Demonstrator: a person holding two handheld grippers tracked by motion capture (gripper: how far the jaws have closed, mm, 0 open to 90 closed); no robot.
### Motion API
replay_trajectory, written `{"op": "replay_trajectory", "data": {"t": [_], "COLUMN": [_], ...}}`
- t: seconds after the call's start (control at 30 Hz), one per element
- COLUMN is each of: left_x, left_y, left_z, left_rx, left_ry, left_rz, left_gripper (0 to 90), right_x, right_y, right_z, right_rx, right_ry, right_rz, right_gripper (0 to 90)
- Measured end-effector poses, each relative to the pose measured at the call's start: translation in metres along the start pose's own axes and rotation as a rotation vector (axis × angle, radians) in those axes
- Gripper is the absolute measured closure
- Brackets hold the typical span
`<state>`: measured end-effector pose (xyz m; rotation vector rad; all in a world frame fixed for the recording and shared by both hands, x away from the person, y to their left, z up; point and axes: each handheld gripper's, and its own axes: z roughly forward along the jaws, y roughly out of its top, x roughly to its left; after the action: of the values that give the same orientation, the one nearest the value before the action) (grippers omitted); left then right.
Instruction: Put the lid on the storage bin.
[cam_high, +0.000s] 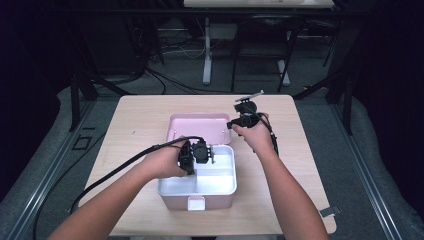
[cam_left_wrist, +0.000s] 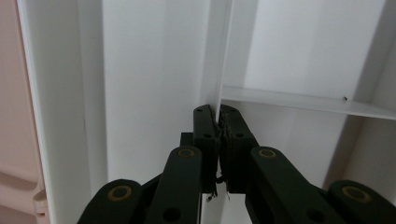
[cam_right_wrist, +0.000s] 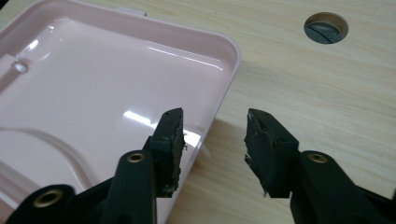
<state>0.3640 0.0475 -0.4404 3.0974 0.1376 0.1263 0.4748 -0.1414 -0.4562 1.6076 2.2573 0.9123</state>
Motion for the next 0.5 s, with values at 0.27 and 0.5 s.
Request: {"op": "replay_trajectory", "data": {"t": [0.27,0.5], "left_x": [0.0,0.001], "left_y": [0.001,0.001], "left_z": [0.0,0.0], "left_rx": [0.006,0.008], "left_ry": [-0.004,-0.01], "left_rz": [-0.004,-0.002], "left_gripper": [86.2,86.3], "right_x": [0.005,0.009], "right_y": [0.007,0.01], "right_z": [0.015,0.024], "right_rx": [0.024,0.05], "right_ry": [-0.023,-0.035], "right_rz": [0.014,0.045], "right_gripper": [62.7,67.0]}}
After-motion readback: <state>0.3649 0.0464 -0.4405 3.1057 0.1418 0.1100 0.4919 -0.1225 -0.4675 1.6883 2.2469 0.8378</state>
